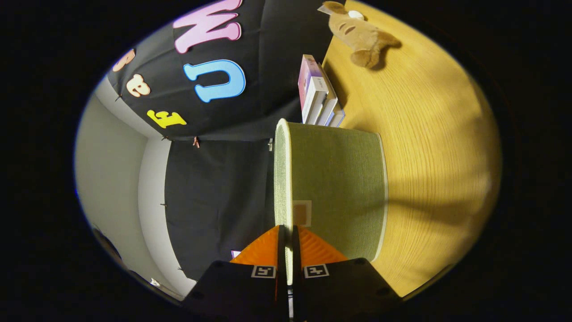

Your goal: Open the storage box then place both shoes into the box .Put the left shoe in first, then the right shoe, with the right side of both shoes facing outward in a uniform manner.

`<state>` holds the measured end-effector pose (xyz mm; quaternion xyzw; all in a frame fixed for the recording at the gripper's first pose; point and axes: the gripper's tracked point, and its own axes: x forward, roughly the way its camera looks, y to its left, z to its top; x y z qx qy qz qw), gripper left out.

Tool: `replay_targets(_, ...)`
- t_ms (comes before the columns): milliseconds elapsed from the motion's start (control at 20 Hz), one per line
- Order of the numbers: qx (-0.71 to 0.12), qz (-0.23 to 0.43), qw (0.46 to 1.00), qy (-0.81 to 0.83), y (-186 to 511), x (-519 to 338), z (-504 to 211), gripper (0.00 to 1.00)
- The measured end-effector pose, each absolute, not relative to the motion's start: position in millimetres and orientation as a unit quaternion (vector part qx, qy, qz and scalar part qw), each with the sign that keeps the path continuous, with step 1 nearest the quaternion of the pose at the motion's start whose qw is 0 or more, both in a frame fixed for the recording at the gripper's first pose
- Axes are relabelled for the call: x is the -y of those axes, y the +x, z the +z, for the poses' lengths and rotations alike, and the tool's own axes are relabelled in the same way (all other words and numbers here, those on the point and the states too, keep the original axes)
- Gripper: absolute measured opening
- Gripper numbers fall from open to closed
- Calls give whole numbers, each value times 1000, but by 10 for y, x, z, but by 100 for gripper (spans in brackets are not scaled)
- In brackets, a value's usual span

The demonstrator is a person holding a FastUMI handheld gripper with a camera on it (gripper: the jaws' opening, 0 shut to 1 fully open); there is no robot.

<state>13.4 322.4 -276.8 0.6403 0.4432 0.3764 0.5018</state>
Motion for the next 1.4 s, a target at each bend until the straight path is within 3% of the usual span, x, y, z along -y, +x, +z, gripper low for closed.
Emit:
replay_targets(450,-388,378,573,615,443,-3315,-1711,5)
replay_targets(850,-356,407,620,568,705,-4188,-742,8)
replay_targets(1400,-377,412,621,550,717,-5371,-611,11)
